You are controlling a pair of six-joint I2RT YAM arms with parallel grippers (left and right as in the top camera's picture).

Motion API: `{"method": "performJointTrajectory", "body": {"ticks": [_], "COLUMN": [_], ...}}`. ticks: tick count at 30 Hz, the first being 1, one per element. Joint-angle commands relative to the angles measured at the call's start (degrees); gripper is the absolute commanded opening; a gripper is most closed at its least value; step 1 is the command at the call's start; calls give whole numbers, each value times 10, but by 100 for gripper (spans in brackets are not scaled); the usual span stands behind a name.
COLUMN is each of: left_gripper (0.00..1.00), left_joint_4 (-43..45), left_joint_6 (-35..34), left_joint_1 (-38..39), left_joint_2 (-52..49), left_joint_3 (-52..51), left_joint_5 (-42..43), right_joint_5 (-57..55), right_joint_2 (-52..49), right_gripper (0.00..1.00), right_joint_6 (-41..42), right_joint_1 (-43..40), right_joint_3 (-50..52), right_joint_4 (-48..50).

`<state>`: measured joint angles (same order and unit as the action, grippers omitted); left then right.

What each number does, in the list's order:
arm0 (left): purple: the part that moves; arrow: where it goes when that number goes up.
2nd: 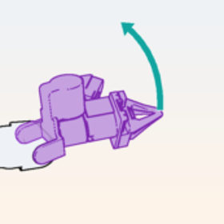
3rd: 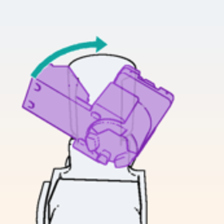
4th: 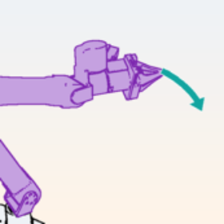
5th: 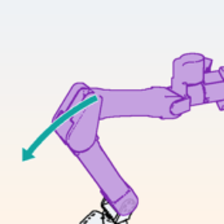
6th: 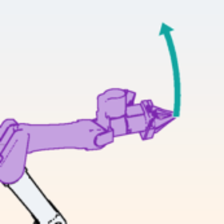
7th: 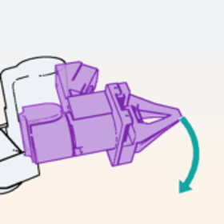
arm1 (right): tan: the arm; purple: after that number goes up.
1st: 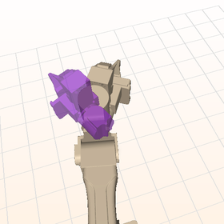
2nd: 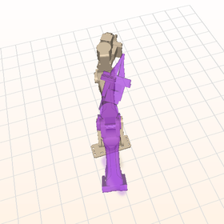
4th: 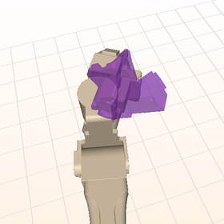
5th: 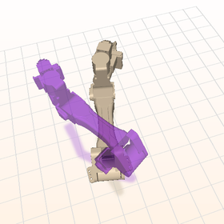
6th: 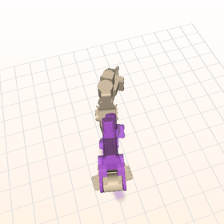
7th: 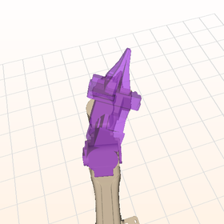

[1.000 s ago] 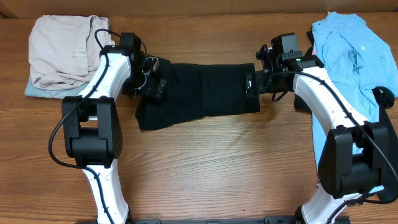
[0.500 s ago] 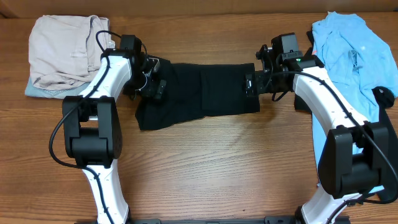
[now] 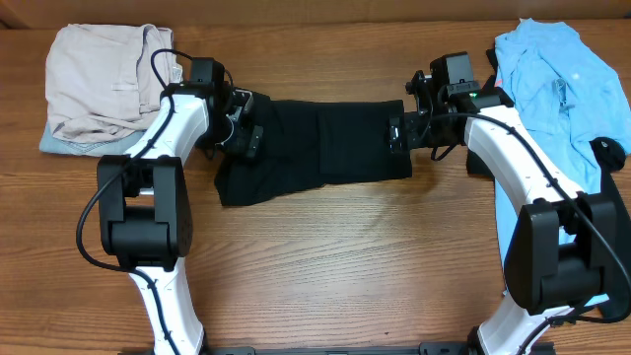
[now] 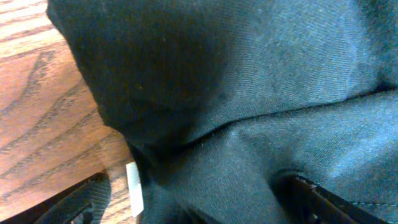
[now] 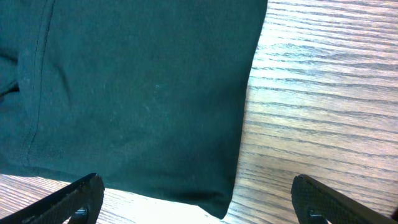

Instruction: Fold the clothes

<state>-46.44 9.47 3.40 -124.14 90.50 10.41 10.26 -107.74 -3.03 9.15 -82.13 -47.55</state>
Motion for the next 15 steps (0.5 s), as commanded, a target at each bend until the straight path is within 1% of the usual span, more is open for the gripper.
{"method": "performJointTrajectory", "body": {"ticks": [1, 3, 4, 5, 6, 9, 12, 15], "left_gripper": [72, 47, 33, 24, 17, 6, 4, 4], "left_joint_4": [-8, -14, -16, -17, -17, -17, -29, -68], "left_joint_6": [5, -11, -18, -26, -31, -44, -63, -65], "left_joint_1": [1, 1, 1, 1, 0, -6, -20, -37], "left_joint_2": [-22, -22, -21, -22, -21, -21, -21, -21], "left_joint_3": [-25, -25, -25, -25, -25, -24, -12, 23], "left_joint_5": [22, 27, 27, 26, 25, 14, -19, -29], "right_joint_5": [3, 3, 3, 3, 3, 4, 9, 37], "right_joint_2": [12, 12, 12, 12, 12, 12, 12, 12], "right_gripper": [100, 100, 100, 100, 100, 100, 96, 85], "right_joint_6": [-2, -2, -2, -2, -2, 0, 7, 16], "right_joint_1": [2, 2, 2, 2, 2, 2, 3, 5], "right_joint_3": [-8, -8, -8, -8, -8, -8, -8, -8], "right_joint_4": [3, 3, 3, 3, 3, 3, 3, 4]}}
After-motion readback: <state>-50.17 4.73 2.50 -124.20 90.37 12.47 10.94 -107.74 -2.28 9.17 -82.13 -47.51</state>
